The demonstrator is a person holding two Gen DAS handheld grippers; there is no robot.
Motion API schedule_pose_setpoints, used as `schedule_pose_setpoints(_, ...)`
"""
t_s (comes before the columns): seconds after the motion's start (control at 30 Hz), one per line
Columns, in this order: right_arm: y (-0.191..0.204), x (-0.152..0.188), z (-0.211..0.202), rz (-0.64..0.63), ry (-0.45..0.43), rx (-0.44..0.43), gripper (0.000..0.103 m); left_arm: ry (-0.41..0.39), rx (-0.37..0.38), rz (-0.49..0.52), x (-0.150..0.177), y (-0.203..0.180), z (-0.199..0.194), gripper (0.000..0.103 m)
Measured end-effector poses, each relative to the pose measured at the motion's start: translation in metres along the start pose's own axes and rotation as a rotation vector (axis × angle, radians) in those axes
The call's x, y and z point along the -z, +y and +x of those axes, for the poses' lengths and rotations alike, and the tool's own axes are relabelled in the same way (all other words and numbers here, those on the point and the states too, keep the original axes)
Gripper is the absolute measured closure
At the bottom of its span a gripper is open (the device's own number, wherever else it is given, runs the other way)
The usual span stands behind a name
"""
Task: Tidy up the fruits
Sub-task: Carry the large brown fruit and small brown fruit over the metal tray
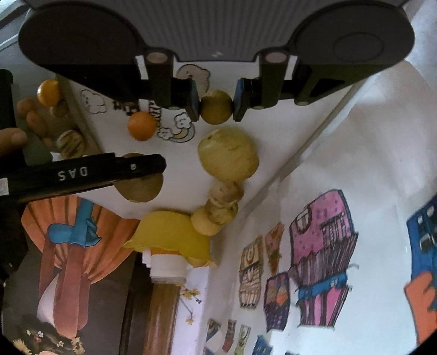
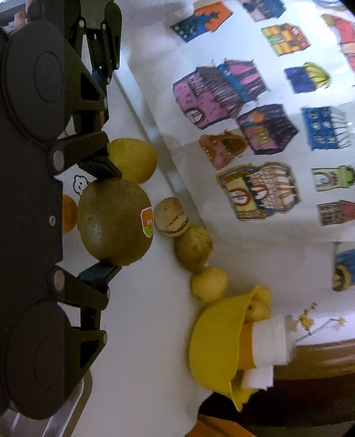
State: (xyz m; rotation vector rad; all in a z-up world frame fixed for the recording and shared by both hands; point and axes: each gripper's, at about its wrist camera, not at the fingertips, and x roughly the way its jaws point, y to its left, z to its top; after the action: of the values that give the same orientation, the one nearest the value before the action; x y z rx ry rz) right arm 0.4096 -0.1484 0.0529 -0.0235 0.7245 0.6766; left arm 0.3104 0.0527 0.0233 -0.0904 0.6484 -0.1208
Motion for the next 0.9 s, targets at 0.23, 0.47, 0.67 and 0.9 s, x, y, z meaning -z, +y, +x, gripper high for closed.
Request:
schedule_pose_setpoints(0.23,-0.007,0.007,-0.055,0.012,-0.058,0.016,0.038,-0.025,0.034,0.032,-0.004,-0.027,-0.021,0.075)
schedule_pose_setpoints(0.47,-0.022,0.025,-0.114,0.036,-0.098,0.053,0.038,-0.037,0.092,0.062,0.000,-0.067,-0.039,0.075)
schedule_pose_setpoints(0.67,-0.039,0.051,-0.156,0.068,-0.106,0.086,0.038,-0.032,0.156,0.081,0.009,-0.106,-0.047,0.075)
schedule_pose_setpoints(0.9,-0.064,0.085,-0.190,0.123,-0.104,0.132,0.038,-0.009,0.222,0.096,0.025,-0.145,-0.043,0.075)
